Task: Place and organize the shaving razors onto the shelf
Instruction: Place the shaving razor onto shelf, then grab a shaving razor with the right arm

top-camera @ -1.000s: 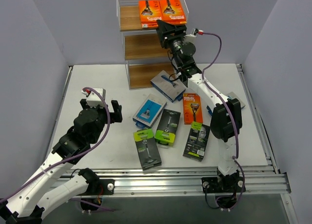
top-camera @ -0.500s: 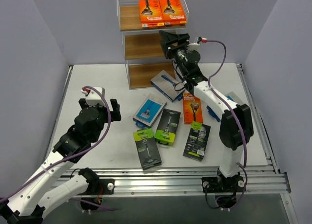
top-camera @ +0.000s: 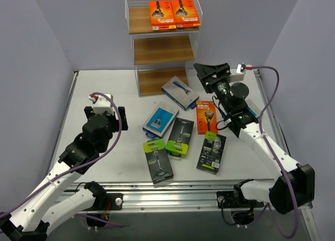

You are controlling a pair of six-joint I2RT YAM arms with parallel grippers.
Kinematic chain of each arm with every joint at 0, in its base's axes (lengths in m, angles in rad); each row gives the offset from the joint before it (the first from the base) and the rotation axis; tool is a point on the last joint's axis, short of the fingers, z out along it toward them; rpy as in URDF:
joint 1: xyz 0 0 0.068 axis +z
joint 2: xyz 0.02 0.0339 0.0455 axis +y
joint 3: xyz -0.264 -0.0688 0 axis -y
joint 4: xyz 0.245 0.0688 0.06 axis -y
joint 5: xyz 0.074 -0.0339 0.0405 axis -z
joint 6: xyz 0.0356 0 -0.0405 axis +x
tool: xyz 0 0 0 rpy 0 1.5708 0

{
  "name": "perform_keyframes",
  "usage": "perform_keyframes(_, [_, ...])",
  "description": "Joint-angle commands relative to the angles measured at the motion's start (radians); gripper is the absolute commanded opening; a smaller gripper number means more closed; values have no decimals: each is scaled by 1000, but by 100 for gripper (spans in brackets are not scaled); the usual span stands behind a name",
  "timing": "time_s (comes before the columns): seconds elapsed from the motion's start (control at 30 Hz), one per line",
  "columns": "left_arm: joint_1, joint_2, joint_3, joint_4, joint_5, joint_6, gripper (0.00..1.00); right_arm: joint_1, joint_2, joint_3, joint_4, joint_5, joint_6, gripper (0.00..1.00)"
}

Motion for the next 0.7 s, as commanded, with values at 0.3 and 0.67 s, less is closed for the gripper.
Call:
perform_keyframes(0.3, [8,0,45,4,-42,31,94,-235,-124,-233,-457,-128,-374,82])
perform_keyframes(0.67, [12,1,56,-5,-26,36,96,-362,166,-71,-520,-214,-626,69])
